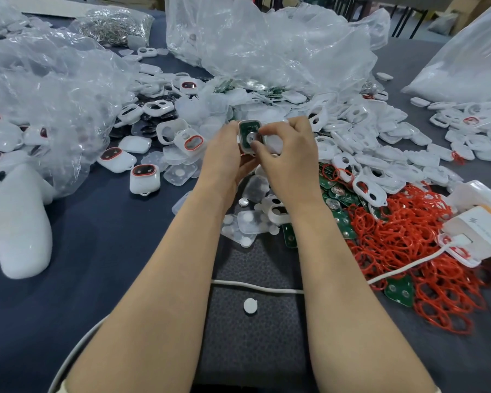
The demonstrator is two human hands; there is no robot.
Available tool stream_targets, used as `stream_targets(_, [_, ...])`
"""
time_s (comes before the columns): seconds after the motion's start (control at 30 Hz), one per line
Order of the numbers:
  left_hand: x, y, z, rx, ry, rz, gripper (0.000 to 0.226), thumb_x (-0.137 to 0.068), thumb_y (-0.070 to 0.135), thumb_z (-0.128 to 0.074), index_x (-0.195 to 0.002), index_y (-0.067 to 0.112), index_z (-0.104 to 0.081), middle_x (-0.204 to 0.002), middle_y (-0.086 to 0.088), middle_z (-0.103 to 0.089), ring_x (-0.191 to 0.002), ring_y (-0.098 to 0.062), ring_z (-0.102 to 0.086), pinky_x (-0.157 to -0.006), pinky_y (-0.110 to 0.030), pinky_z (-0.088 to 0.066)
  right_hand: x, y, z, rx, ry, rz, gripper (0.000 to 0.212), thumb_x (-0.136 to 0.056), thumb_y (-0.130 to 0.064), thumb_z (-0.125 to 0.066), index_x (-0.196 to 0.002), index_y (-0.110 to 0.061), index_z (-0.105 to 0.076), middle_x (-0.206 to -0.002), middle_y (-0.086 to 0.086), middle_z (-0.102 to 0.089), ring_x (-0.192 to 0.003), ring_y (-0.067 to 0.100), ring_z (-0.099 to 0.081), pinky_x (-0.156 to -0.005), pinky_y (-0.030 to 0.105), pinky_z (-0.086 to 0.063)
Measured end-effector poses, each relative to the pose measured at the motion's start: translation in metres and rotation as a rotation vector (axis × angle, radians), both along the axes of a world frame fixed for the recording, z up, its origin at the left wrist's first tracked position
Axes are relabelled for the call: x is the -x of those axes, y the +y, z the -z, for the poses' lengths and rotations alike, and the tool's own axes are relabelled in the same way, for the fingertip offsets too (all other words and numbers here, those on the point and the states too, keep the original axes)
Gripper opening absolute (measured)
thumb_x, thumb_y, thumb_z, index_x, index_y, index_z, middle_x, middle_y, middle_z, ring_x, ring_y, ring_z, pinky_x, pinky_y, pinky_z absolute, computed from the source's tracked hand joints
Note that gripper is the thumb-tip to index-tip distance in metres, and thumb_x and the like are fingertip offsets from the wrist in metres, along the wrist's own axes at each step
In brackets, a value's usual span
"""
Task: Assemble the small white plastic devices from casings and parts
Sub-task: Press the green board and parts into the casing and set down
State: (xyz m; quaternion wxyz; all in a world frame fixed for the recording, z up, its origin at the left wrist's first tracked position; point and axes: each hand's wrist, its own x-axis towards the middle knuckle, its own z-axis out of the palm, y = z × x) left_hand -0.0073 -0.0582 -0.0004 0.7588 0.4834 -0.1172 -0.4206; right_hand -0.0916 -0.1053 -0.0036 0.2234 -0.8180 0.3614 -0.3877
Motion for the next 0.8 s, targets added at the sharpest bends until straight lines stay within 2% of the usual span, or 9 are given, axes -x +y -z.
stream_targets(0.1, [0.0006, -0.0010, 0.0010, -0.022, -0.009, 0.009, 0.022, -0.097, 0.021, -0.043, -0.097, 0.013, -0.064, -0.084, -0.012, -0.066, -0.065, -0.016, -0.063, -0.058, -0.021, -0.054, -0.0014, -0.0010, 0.0024, 0.004, 0.014, 0.010, 0.023, -0.085, -0.023, -0.069, -0.106, -0.012, -0.068, -0.107, 0.004, -0.046, -0.099, 0.015, -0.048, -0.087, 0.023, -0.040])
stream_targets(0.3, [0.0010, -0.0027, 0.0008, -0.030, 0.005, 0.007, 0.024, -0.097, 0.025, -0.045, -0.097, 0.010, -0.063, -0.086, -0.013, -0.066, -0.066, -0.016, -0.063, -0.055, -0.020, -0.055, -0.0043, -0.0024, 0.0064, 0.011, -0.012, 0.037, 0.022, -0.086, -0.023, -0.069, -0.104, -0.011, -0.067, -0.106, 0.003, -0.045, -0.092, 0.008, -0.042, -0.075, 0.015, -0.032])
stream_targets(0.5, [0.0006, -0.0028, 0.0008, -0.027, 0.038, 0.004, 0.025, -0.098, 0.025, -0.045, -0.102, 0.009, -0.064, -0.090, -0.014, -0.068, -0.069, -0.016, -0.066, -0.056, -0.020, -0.056, -0.0048, -0.0022, 0.0076, 0.025, -0.018, 0.032, 0.022, -0.086, -0.023, -0.068, -0.103, -0.009, -0.067, -0.103, 0.000, -0.041, -0.092, 0.009, -0.042, -0.076, 0.014, -0.031])
stream_targets(0.6, [-0.0003, -0.0029, 0.0047, -0.023, -0.053, 0.003, 0.024, -0.099, 0.020, -0.044, -0.113, 0.009, -0.061, -0.100, -0.014, -0.066, -0.080, -0.019, -0.065, -0.065, -0.024, -0.057, -0.0045, -0.0026, 0.0078, 0.016, 0.007, 0.023, 0.022, -0.086, -0.025, -0.068, -0.103, -0.010, -0.067, -0.104, 0.001, -0.042, -0.094, 0.011, -0.044, -0.079, 0.017, -0.034])
stream_targets(0.7, [-0.0003, -0.0005, 0.0090, -0.024, -0.221, 0.024, 0.027, -0.098, 0.011, -0.048, -0.123, 0.008, -0.056, -0.100, -0.011, -0.065, -0.080, -0.019, -0.063, -0.073, -0.027, -0.055, -0.0035, -0.0019, 0.0067, -0.010, 0.023, 0.010, 0.022, -0.087, -0.027, -0.067, -0.103, -0.011, -0.066, -0.106, 0.002, -0.044, -0.095, 0.012, -0.045, -0.080, 0.020, -0.037])
stream_targets(0.8, [-0.0006, 0.0028, 0.0080, -0.024, -0.261, 0.003, 0.030, -0.095, 0.006, -0.054, -0.124, 0.009, -0.056, -0.099, -0.012, -0.067, -0.080, -0.018, -0.066, -0.071, -0.025, -0.056, -0.0017, -0.0002, 0.0031, -0.058, -0.011, -0.022, 0.018, -0.088, -0.020, -0.063, -0.103, -0.011, -0.069, -0.108, 0.005, -0.048, -0.097, 0.013, -0.048, -0.080, 0.017, -0.036])
